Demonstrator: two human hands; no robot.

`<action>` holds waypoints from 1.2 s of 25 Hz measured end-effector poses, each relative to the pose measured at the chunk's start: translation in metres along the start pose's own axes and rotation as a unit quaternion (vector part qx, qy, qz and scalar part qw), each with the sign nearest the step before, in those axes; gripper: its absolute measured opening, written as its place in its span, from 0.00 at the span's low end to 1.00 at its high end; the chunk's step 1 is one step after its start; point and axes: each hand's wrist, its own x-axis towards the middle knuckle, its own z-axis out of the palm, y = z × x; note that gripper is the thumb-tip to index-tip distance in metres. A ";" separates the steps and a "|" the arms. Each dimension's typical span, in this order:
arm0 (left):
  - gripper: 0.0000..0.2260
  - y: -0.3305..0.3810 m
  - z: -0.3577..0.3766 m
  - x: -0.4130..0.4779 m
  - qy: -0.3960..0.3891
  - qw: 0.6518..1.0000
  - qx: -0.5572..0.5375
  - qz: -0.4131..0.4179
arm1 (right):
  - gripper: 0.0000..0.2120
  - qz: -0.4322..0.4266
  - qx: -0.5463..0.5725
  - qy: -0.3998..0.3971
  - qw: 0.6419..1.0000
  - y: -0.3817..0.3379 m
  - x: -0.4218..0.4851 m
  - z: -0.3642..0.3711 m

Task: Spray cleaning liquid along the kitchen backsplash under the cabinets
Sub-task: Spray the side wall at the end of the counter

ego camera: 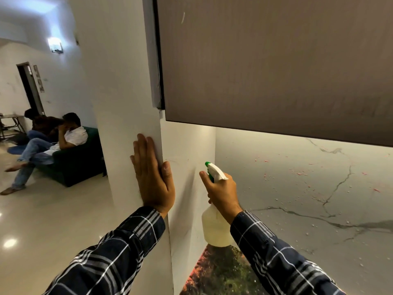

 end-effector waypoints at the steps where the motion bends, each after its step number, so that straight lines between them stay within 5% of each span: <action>1: 0.28 0.000 0.000 0.001 -0.001 1.000 0.000 -0.002 | 0.19 -0.003 0.007 0.003 1.000 -0.001 0.002 -0.001; 9: 0.27 0.002 -0.002 0.000 -0.001 1.000 -0.006 -0.001 | 0.21 0.017 0.025 -0.094 0.995 -0.002 -0.003 0.002; 13: 0.27 0.004 -0.002 0.001 0.001 1.000 -0.001 -0.004 | 0.07 -0.016 0.000 -0.156 0.988 -0.001 -0.024 0.011; 19: 0.27 0.006 -0.005 0.001 -0.011 1.000 0.000 -0.002 | 0.16 -0.004 0.045 -0.099 0.994 0.012 -0.031 -0.004; 24: 0.29 0.006 -0.004 -0.001 -0.012 1.000 -0.004 0.003 | 0.12 0.008 -0.017 0.122 0.992 0.049 -0.027 -0.065; 30: 0.27 0.007 -0.006 -0.001 -0.012 1.000 -0.005 0.004 | 0.16 -0.024 -0.112 0.207 0.972 0.045 -0.017 -0.114</action>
